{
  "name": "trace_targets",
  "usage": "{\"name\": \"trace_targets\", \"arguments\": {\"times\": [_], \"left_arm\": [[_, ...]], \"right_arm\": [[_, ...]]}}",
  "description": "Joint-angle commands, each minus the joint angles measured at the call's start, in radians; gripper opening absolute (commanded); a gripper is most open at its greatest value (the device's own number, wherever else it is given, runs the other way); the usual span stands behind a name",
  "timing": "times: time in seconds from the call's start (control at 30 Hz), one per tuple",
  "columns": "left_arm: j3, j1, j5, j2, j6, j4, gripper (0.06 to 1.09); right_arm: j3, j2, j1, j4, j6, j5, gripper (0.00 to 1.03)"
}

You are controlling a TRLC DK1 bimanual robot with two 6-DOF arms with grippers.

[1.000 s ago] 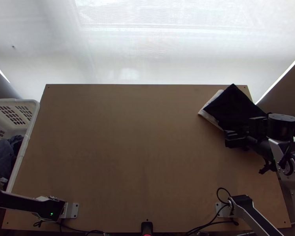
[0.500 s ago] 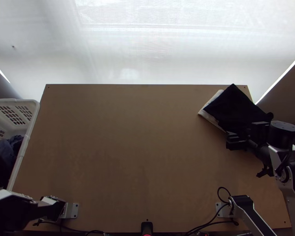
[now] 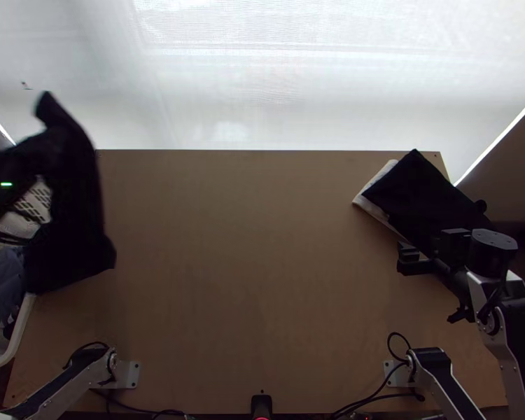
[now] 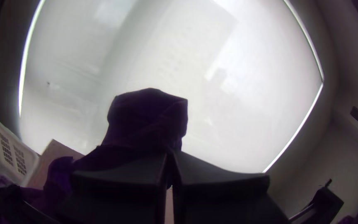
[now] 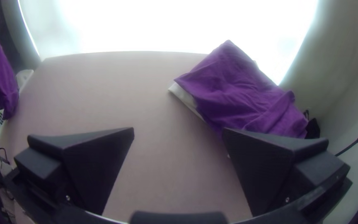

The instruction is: Fold the t-shirt

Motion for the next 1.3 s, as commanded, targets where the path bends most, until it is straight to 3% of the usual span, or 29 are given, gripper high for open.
{"name": "trace_targets", "arguments": {"times": [0.0, 0.27, 0.6, 0.63, 0.67, 0.73, 0.77, 1.0, 1.07, 1.17, 1.27], "left_arm": [[-0.314, -0.593, -0.299, 0.067, 0.022, 0.214, 0.09], [-0.361, -0.933, -0.389, 0.373, 0.133, 0.433, 0.09], [0.019, -1.159, -0.408, 0.791, 0.123, 0.504, 0.1], [0.047, -1.17, -0.409, 0.813, 0.106, 0.505, 0.16], [0.062, -1.176, -0.415, 0.824, 0.092, 0.53, 0.37], [0.063, -1.177, -0.415, 0.819, 0.089, 0.585, 0.98], [0.07, -1.17, -0.415, 0.807, 0.089, 0.585, 1.05], [-0.019, -0.935, -0.386, 0.518, 0.017, 0.49, 1.05], [-0.101, -0.829, -0.372, 0.448, 0.045, 0.489, 1.05], [-0.249, -0.676, -0.369, 0.368, 0.107, 0.487, 1.05], [-0.36, -0.556, -0.363, 0.297, 0.123, 0.476, 1.05]], "right_arm": [[-0.04, -0.018, 0.007, 0.032, 0.007, -0.005, 0.99], [-0.035, -0.009, 0.026, 0.052, 0.005, -0.008, 0.99], [-0.043, 0.005, -0.01, 0.078, 0.002, -0.007, 0.99], [-0.045, -0.002, -0.011, 0.077, 0.002, -0.007, 0.99], [-0.043, -0.006, -0.014, 0.074, 0.002, -0.005, 0.99], [-0.029, -0.007, -0.021, 0.065, 0.001, -0.005, 0.99], [-0.015, -0.007, -0.021, 0.058, 0.001, -0.005, 0.99], [0.037, 0.011, 0.053, 0.043, 0.01, -0.011, 0.99], [0.043, 0.07, 0.104, 0.055, 0.022, -0.054, 0.99], [0.11, 0.251, 0.268, 0.032, 0.029, -0.134, 0.99], [0.216, 0.445, 0.523, -0.046, -0.131, -0.143, 0.99]]}}
